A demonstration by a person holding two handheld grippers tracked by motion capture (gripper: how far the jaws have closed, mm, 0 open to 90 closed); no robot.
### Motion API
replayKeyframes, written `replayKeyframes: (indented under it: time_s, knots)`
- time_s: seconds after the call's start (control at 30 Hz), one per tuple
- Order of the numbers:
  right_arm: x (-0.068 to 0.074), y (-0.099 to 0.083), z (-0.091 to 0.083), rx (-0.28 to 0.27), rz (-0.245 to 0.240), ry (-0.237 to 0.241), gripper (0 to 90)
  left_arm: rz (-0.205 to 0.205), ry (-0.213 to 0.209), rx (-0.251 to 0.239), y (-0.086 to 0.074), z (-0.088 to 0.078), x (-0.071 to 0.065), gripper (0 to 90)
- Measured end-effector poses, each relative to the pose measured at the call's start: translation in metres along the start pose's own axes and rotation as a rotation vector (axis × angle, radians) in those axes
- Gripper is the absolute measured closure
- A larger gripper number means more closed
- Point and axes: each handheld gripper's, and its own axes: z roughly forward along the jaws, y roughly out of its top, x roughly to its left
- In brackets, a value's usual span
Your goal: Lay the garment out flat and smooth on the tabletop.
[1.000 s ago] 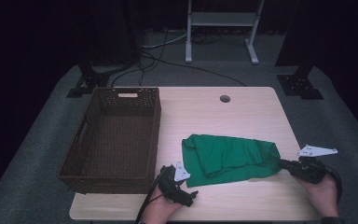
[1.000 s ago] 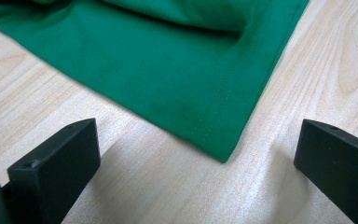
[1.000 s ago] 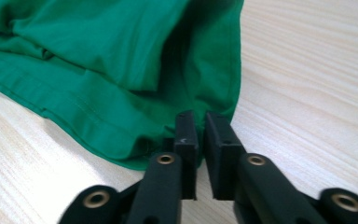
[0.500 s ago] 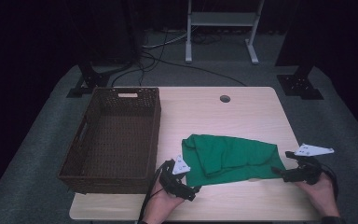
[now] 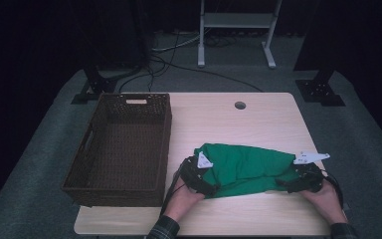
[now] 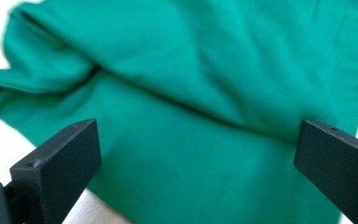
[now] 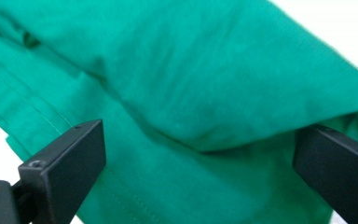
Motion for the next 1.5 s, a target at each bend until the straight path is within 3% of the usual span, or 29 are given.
replayKeyframes:
  time_s: [0.2, 0.43, 0.83, 1.27, 1.5]
  knots:
    - [0.001, -0.002, 0.001, 0.0, 0.007, -0.004, 1.9, 0.054, -0.003, 0.007, -0.003, -0.001, 0.0, 0.0]
    - [0.009, -0.006, -0.003, 0.004, 0.01, -0.007, 1.9, 0.064, -0.012, 0.011, -0.009, -0.007, -0.001, 0.0]
    - [0.037, -0.024, -0.021, 0.02, 0.014, -0.006, 1.9, 0.081, -0.029, 0.023, -0.025, -0.023, -0.022, 0.0]
    - [0.079, -0.049, -0.044, 0.016, 0.035, -0.018, 1.9, 0.104, -0.052, 0.011, -0.047, -0.043, -0.044, 0.0]
    - [0.084, -0.052, -0.046, 0.005, 0.044, -0.025, 1.9, 0.11, -0.06, 0.0, -0.048, -0.043, -0.043, 0.0]
